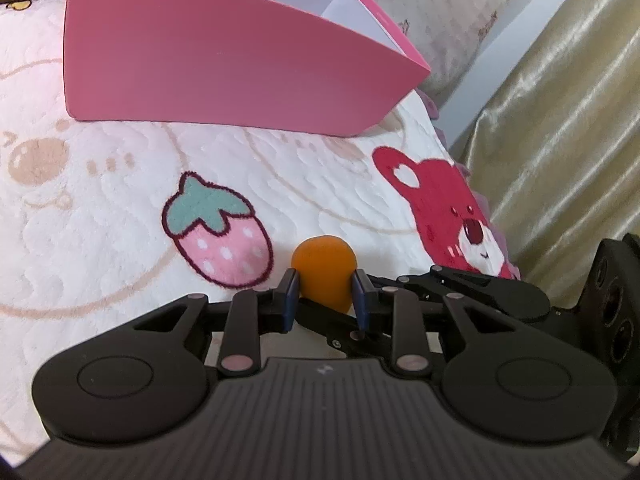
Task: Organize objects
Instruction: 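Close the right tool on the orange sponge and lift it, then carry the orange sponge with the right tool over the pink box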
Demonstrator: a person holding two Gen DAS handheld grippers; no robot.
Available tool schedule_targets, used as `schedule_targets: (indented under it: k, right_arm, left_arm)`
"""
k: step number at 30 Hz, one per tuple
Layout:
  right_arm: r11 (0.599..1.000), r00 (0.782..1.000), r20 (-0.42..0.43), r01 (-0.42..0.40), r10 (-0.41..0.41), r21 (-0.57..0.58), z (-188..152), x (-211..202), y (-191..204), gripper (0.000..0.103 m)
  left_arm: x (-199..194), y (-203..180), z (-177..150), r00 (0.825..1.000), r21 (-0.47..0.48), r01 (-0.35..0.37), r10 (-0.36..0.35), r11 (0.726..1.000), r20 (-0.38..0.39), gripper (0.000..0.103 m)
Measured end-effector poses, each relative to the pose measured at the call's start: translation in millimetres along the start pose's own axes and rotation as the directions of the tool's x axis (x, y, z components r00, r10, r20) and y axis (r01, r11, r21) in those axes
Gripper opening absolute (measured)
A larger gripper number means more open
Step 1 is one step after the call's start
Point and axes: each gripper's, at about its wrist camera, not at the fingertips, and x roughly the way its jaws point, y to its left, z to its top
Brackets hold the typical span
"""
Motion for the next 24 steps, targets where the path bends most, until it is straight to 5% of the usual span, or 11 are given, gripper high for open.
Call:
schedule_targets:
  k: [6,24]
  right_arm:
    - [0.997,0.998,-0.022,-0.057,0.057,0.043,3,-31,6,0.037]
    - [1.0,0.997,0.074,0.015,-0.013,-0.024,71,-103,23,0.037]
  left_arm:
    - [-27,-21,4,0.995,0.02,-0.024,0.026,0.999,-0.091,0.026]
    - [-105,-75,55,1.0,0.117,-0.001,-0.001,0.993,0.017,0.026]
